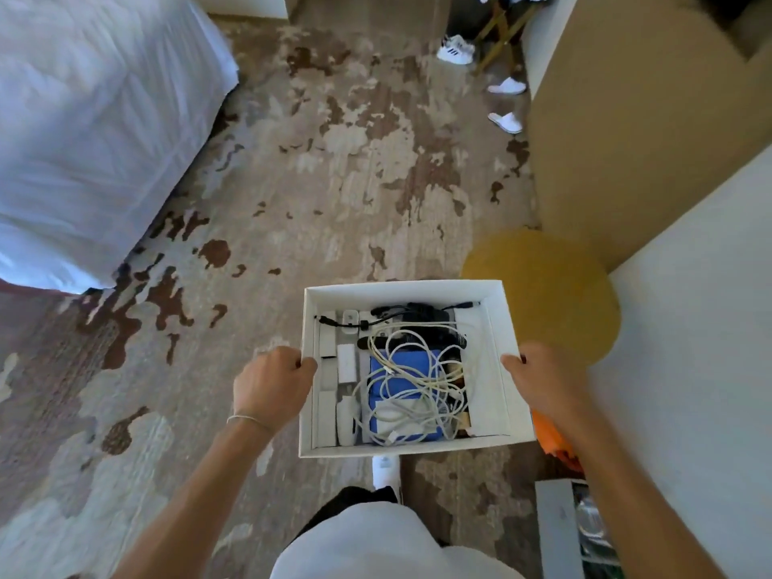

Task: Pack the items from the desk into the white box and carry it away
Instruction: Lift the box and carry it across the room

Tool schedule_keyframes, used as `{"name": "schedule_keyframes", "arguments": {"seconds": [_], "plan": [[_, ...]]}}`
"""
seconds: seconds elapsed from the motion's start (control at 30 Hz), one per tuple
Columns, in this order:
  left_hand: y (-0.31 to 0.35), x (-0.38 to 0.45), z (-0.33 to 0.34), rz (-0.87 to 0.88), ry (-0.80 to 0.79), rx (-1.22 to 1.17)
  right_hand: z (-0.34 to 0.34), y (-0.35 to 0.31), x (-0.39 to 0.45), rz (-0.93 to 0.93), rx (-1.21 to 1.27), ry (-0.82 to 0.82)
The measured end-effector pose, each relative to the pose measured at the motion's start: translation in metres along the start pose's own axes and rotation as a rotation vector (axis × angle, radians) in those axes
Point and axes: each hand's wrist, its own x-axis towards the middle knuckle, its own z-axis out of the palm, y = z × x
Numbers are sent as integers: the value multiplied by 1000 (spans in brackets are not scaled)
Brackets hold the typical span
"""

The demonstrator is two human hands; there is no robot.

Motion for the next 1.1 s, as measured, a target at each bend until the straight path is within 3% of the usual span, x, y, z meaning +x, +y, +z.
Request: {"name": "schedule_keyframes", "arguments": {"seconds": [0.5,1.1], "plan": [[188,124,85,236,-113,157,-42,127,104,382,92,74],[352,235,272,202,-296,284,-2,320,278,463,42,-17]]}}
